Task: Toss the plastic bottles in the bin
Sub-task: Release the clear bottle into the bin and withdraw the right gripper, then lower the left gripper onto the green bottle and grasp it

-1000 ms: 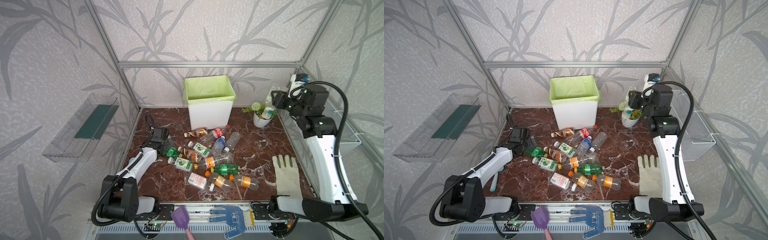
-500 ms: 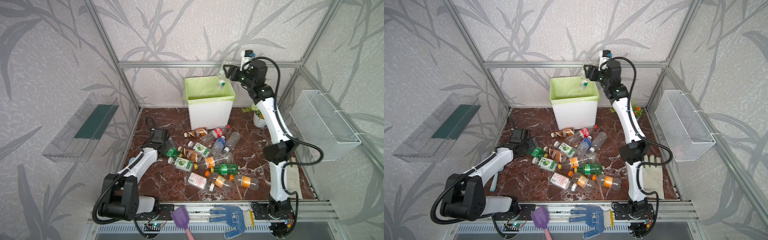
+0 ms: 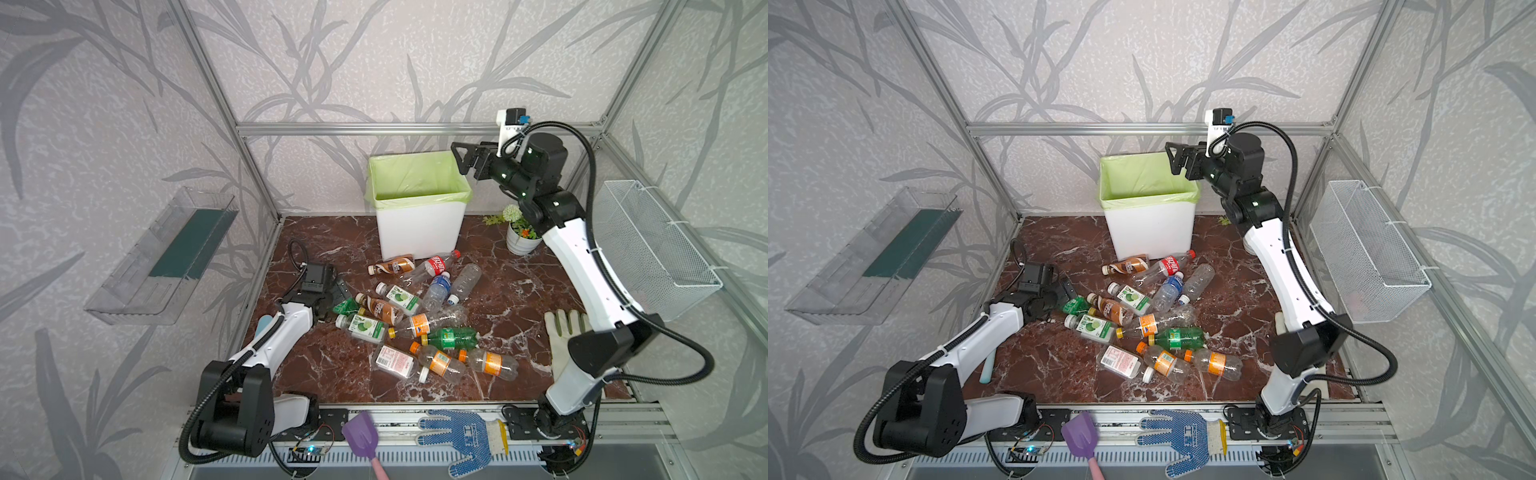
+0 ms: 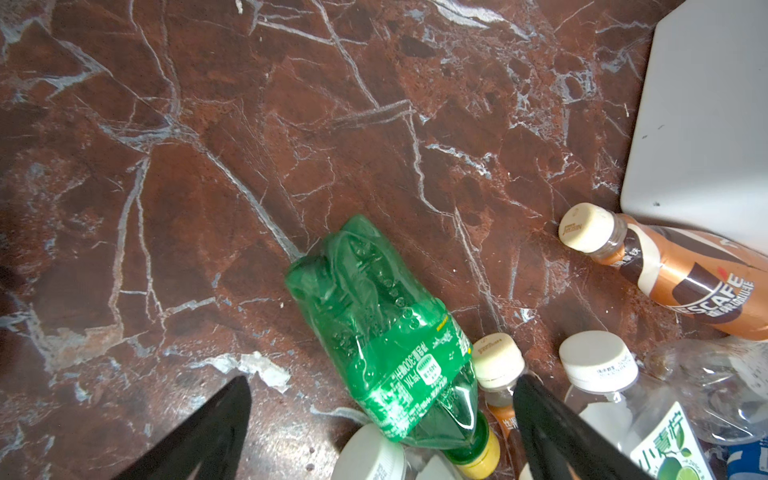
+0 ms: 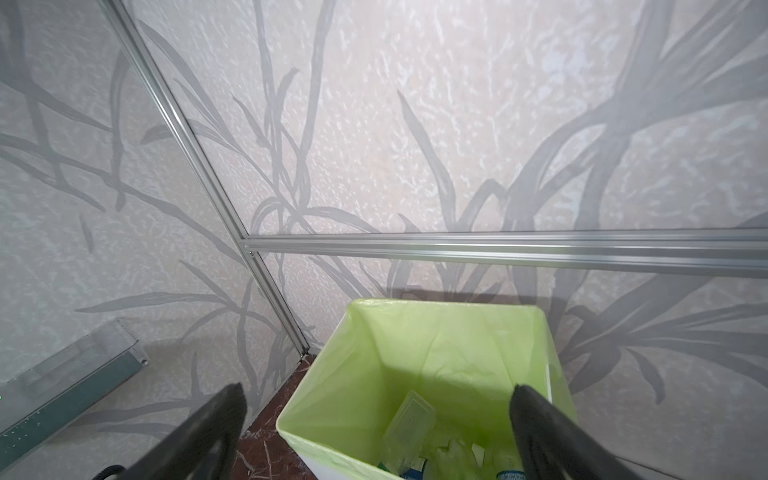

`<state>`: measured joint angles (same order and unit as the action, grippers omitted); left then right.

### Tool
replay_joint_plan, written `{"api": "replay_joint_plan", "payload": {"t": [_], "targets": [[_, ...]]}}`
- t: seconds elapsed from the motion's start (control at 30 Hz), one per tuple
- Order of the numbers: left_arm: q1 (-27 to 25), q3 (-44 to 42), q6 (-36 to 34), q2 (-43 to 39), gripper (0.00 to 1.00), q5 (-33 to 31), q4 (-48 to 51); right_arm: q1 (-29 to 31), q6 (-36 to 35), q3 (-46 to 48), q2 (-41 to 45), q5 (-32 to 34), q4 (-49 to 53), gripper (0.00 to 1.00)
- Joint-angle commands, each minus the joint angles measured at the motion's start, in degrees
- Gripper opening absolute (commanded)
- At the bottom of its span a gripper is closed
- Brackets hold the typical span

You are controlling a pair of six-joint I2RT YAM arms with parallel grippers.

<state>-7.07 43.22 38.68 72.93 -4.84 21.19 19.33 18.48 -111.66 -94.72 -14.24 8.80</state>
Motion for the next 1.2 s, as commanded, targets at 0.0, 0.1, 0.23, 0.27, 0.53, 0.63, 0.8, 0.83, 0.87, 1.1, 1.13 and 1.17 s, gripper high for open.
{"api": "replay_joint_plan", "payload": {"t": [0.0,0.1,0.23,0.27,0.53,0.63,0.8,0.83,0.87,1.1,1.13,1.17], "targets": [[-0.4,-0.8,2.0,-1.3,0.97,1.1,2.0,-0.9,-1.2,14.4,5.3,-0.4,-10.4,0.99],[-0.7,-0.9,2.7,-1.0,0.97,1.0,2.1,-3.4,0.5,27.6,10.8,-0.3,-12.0,0.99],[-0.7,-0.3,5.1,0.8,0.97,1.2,3.0,-7.6,1.9,42.0,17.5,0.7,-11.1,0.99],[-0.7,-0.3,5.7,1.3,0.97,1.2,2.6,-8.5,1.9,45.2,19.3,1.9,-10.5,0.99],[-0.5,2.2,10.1,7.5,0.99,3.7,-1.4,-15.5,2.7,63.9,28.6,2.8,-6.1,0.99],[-0.5,5.1,10.8,10.7,0.99,4.4,-0.2,-17.1,2.8,68.9,31.3,4.3,-5.6,0.99],[-0.5,6.7,14.1,15.0,0.99,4.6,-0.2,-19.3,3.2,73.0,33.2,3.9,-5.9,0.99],[-0.5,6.6,14.8,15.5,0.99,4.4,-0.8,-19.3,2.9,73.2,33.3,4.0,-5.7,0.99],[-0.5,6.4,15.6,16.0,0.99,4.2,-1.2,-19.3,2.7,73.3,33.2,4.0,-5.6,0.99],[-0.5,7.8,16.4,19.8,0.99,3.8,-0.5,-20.1,2.0,73.6,32.0,3.9,-5.5,0.99],[-0.5,8.2,16.3,20.4,0.99,3.7,-0.2,-20.3,2.1,73.8,31.8,3.9,-5.5,0.99],[-0.5,8.6,16.2,21.0,0.99,3.7,0.0,-20.5,2.2,73.8,31.6,3.8,-5.5,0.99]]}}
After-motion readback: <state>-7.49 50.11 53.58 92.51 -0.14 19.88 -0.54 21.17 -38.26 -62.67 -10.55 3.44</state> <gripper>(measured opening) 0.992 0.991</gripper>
